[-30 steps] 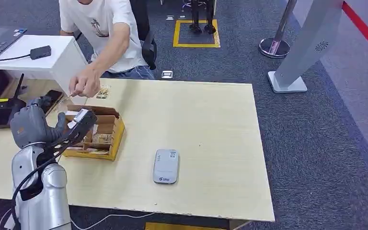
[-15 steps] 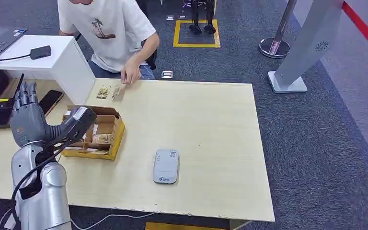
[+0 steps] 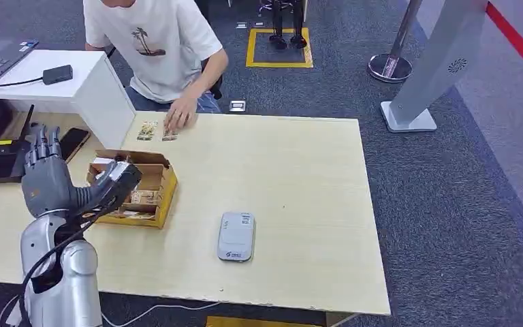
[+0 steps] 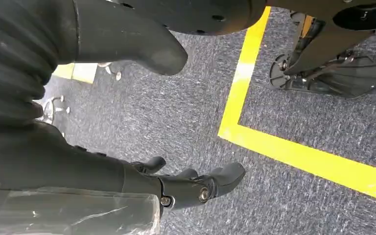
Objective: Pass the card to the sensor for recognition and then transmit it.
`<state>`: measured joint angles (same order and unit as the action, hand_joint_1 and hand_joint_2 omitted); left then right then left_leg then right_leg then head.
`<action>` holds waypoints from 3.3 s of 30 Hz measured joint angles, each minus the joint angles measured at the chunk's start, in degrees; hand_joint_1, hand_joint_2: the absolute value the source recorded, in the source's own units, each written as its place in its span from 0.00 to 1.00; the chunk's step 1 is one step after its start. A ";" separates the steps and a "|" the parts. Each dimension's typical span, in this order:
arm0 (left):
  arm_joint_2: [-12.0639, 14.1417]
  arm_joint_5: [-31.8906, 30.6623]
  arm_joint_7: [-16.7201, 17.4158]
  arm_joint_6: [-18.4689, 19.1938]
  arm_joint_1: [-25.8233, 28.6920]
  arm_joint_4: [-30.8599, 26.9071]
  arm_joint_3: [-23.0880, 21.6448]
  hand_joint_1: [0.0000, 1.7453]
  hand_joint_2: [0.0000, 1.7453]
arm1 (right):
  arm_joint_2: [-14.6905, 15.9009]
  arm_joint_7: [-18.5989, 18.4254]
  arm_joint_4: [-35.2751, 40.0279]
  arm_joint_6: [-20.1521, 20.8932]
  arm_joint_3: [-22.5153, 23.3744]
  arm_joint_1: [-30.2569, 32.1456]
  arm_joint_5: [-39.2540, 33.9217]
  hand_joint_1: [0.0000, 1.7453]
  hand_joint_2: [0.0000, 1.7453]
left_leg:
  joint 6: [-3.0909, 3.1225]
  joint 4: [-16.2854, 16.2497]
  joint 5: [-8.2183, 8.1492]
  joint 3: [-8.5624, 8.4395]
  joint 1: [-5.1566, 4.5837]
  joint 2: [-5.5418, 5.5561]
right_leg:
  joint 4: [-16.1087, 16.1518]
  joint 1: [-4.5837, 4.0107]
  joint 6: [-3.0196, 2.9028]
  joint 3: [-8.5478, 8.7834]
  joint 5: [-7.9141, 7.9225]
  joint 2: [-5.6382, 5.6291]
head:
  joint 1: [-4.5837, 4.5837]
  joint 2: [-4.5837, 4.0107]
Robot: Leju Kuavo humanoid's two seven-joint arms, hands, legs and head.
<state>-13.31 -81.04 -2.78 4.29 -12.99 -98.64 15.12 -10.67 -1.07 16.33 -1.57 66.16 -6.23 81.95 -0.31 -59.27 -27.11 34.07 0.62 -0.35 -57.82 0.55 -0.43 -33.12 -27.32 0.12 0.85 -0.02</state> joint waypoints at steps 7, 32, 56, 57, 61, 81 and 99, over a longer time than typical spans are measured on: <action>6.32 -0.44 2.86 7.86 5.49 -1.59 -10.49 0.00 1.00 | 0.02 0.09 0.00 0.20 0.22 0.00 -0.42 0.00 1.00 | -0.01 0.00 -0.02 0.00 0.01 -0.01 | 0.01 0.00 0.01 -0.02 -0.01 -0.01 | 0.00 0.00; 24.78 5.10 0.46 11.20 -1.01 10.14 -26.22 0.00 1.00 | 0.74 1.07 -0.02 0.70 0.22 -0.06 0.00 0.00 1.00 | -0.03 0.00 0.03 -0.02 0.01 -0.02 | 0.00 -0.01 -0.01 -0.02 0.02 -0.03 | 0.00 0.00; 23.93 9.68 4.66 12.62 -3.23 8.62 -32.50 0.00 1.00 | 0.96 1.42 -0.11 0.09 0.41 -0.09 -1.60 0.00 1.00 | -0.03 0.00 0.03 -0.02 0.01 -0.01 | 0.00 -0.01 0.00 -0.02 0.02 -0.02 | 0.00 0.00; 23.80 9.55 4.88 12.62 -3.22 8.28 -32.61 0.00 1.00 | 0.96 1.55 -0.11 0.07 0.46 -0.09 -1.93 0.00 1.00 | -0.03 0.00 0.03 -0.01 0.01 -0.01 | 0.00 -0.01 0.00 -0.02 0.02 -0.02 | 0.00 0.00; 23.47 8.19 6.91 12.75 -2.83 6.27 -33.46 0.00 1.00 | 0.96 1.75 -0.11 -0.15 0.90 -0.09 -2.85 0.00 1.00 | -0.03 0.00 0.02 0.00 0.01 -0.02 | 0.00 -0.01 0.00 -0.01 0.01 -0.02 | 0.00 0.00; 15.52 -4.74 11.80 9.54 9.04 -4.91 -33.16 0.00 1.00 | 0.81 1.29 -0.20 -0.68 2.05 -0.09 -4.31 0.00 1.00 | 0.01 0.00 -0.01 0.02 0.01 0.00 | 0.01 0.00 0.01 0.00 0.00 0.02 | 0.00 0.00; 13.62 -6.17 11.37 8.67 14.12 -6.99 -30.25 0.00 1.00 | 0.66 1.05 -0.24 -0.74 2.56 -0.09 -4.31 0.00 1.00 | 0.01 0.01 -0.02 0.02 0.00 0.00 | 0.01 0.00 0.03 0.01 -0.01 0.02 | 0.00 0.00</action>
<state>0.31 -87.21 8.59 12.96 1.13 -105.63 -15.12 -10.01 -0.02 16.09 -2.32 68.72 -6.32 77.64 -0.30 -59.27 -27.13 34.08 0.62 -0.34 -57.81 0.55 -0.40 -33.11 -27.34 0.14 0.85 -0.02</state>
